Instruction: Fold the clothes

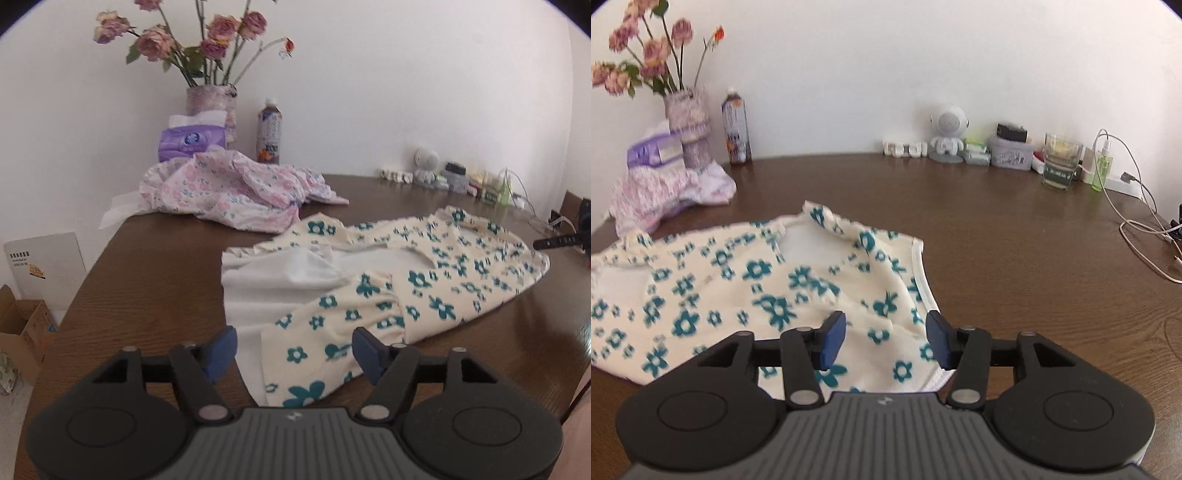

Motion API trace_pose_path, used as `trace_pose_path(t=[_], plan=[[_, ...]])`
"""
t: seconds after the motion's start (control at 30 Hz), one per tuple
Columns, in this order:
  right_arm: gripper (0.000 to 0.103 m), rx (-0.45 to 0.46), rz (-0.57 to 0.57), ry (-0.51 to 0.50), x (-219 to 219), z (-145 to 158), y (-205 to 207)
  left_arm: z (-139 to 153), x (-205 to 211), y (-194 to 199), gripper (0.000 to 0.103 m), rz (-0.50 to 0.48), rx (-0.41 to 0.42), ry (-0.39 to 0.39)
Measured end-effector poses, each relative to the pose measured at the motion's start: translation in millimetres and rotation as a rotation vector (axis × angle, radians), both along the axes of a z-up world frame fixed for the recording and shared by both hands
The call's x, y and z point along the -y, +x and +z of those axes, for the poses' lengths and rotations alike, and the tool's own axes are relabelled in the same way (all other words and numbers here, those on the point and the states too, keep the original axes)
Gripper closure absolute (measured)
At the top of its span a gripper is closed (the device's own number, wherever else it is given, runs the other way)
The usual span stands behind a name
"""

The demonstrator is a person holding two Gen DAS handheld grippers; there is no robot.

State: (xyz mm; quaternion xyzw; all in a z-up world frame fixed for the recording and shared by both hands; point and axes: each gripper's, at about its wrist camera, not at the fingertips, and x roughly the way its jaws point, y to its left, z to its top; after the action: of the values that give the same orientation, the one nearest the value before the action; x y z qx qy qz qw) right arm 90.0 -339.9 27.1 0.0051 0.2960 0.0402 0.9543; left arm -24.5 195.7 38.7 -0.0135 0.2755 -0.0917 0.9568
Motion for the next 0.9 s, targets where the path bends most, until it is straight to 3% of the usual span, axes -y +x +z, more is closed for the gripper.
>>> trace_pose_path(t=[0.03, 0.1, 0.17, 0.27, 0.37, 0.43, 0.63, 0.83, 0.9], plan=[[0.044, 0.031, 0.008, 0.026, 1, 10, -2, 8, -3, 0, 0.031, 0.008, 0.017, -0.021], [0.018, 0.083, 0.049, 0.057, 0, 31, -1, 27, -5, 4, 0.024, 0.021, 0.047, -0.056], [0.015, 0.13, 0.092, 0.069, -3, 52, 2, 46, -1, 12, 0.015, 0.036, 0.072, -0.075], [0.0, 0.177, 0.154, 0.089, -6, 83, 11, 76, 9, 32, 0.011, 0.017, 0.084, -0.141], [0.0, 0.168, 0.187, 0.097, -8, 107, 29, 100, 26, 57, 0.006, 0.015, 0.061, -0.196], [0.0, 0.141, 0.185, 0.105, -10, 120, 43, 114, 41, 77, 0.002, 0.023, 0.043, -0.191], [0.0, 0.114, 0.174, 0.107, -11, 147, 84, 144, 85, 123, 0.001, -0.021, 0.023, -0.119], [0.0, 0.1, 0.185, -0.017, -11, 169, 127, 170, 119, 159, 0.001, -0.05, 0.009, -0.038], [0.0, 0.08, 0.173, -0.071, -12, 177, 145, 182, 131, 171, 0.001, -0.058, -0.023, 0.04]])
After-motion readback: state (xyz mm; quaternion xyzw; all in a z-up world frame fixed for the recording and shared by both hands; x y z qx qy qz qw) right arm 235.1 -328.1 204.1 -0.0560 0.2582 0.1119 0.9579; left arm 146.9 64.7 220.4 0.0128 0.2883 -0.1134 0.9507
